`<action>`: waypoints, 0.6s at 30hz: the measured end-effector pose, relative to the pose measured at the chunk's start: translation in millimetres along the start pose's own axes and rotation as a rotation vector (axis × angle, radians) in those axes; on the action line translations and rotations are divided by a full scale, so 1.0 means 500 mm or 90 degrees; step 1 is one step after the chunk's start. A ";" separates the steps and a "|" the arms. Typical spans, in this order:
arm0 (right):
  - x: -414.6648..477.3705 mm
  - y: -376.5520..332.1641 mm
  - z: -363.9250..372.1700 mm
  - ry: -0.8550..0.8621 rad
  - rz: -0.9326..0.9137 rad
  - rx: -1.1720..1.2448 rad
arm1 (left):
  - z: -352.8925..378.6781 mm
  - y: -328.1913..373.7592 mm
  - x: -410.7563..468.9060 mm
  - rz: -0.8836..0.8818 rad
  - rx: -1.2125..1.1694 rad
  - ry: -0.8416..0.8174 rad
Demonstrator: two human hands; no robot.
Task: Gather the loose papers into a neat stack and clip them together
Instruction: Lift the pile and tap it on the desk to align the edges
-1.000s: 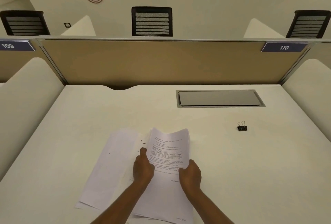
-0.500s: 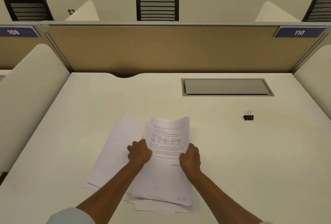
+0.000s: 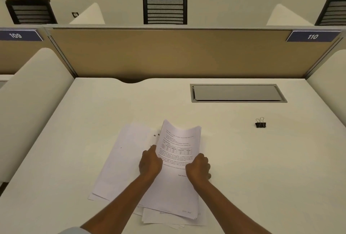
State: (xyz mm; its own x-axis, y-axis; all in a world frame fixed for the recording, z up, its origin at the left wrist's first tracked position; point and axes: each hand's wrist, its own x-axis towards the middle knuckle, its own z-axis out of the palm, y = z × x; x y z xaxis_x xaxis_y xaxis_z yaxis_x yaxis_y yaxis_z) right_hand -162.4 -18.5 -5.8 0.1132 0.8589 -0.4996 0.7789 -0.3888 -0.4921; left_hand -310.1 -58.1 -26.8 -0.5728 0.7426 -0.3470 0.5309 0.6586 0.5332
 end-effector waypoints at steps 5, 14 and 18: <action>0.004 0.010 -0.003 0.007 0.008 0.004 | 0.013 0.013 -0.031 0.127 0.014 0.028; 0.005 0.015 -0.011 0.026 -0.019 0.020 | 0.006 -0.002 0.020 -0.047 -0.110 -0.063; 0.006 0.012 -0.021 0.029 0.027 0.014 | 0.003 0.006 0.021 0.004 0.024 -0.062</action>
State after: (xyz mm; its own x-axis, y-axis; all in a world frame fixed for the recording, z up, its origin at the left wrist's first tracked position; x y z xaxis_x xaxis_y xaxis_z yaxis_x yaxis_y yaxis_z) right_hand -151.0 -14.8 -2.9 0.1738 0.8552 -0.4882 0.7594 -0.4321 -0.4865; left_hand -313.6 -48.4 -30.0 -0.5073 0.7535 -0.4181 0.5579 0.6570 0.5070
